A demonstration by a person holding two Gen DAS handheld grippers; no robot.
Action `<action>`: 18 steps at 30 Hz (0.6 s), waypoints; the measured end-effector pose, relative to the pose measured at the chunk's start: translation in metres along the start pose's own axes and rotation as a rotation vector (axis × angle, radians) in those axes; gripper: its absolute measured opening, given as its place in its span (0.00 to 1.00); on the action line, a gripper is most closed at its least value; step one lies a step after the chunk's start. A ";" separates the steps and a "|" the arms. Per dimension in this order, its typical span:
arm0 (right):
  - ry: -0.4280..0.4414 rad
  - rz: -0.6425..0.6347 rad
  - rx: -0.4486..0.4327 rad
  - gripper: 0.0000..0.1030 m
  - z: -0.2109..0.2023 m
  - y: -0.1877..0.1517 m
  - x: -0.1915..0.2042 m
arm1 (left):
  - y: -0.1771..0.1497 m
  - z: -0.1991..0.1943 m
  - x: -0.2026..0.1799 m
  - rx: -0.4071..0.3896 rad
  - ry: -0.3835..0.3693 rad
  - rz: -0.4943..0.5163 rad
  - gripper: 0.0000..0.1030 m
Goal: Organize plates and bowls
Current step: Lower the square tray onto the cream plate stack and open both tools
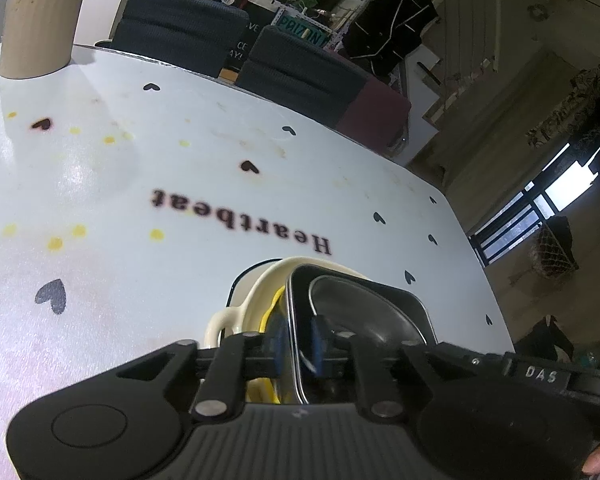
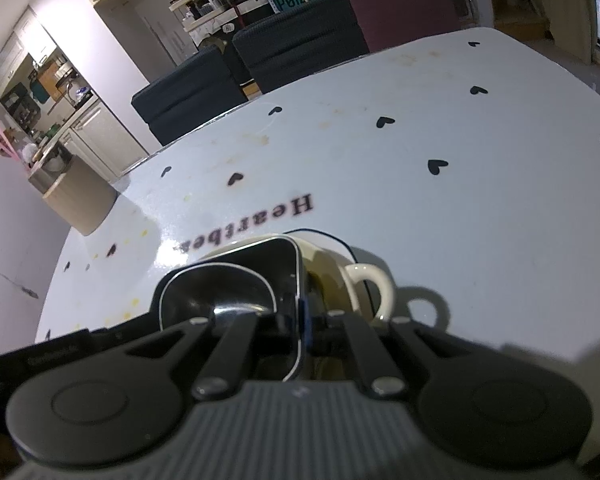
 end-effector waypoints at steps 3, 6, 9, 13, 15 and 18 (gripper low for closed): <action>0.018 0.021 -0.021 0.14 -0.008 0.002 -0.001 | -0.001 -0.007 -0.002 -0.003 0.017 0.024 0.46; 0.017 0.004 -0.052 0.41 -0.019 0.003 0.000 | -0.004 -0.016 -0.003 -0.007 0.032 0.037 0.58; 0.023 -0.036 -0.078 0.51 -0.031 0.001 0.004 | -0.006 -0.027 -0.005 -0.015 0.049 0.043 0.83; 0.013 -0.078 -0.138 0.75 -0.051 0.001 0.004 | -0.004 -0.049 -0.010 -0.048 0.078 0.062 0.99; 0.010 -0.091 -0.166 0.85 -0.063 0.003 0.005 | -0.001 -0.061 -0.013 -0.066 0.078 0.062 1.00; 0.026 -0.129 -0.218 1.00 -0.087 0.005 0.011 | 0.003 -0.079 -0.021 -0.081 0.106 0.089 1.00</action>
Point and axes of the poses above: each gripper's, at about its wrist camera, not at the fingertips, and z roughly the way its jaws point, x to its left, y to its top, the point moved 6 cm from there along z, roughly the way its jaws point, and after that the axes turned 8 degrees about z, right-handed, at the moved point
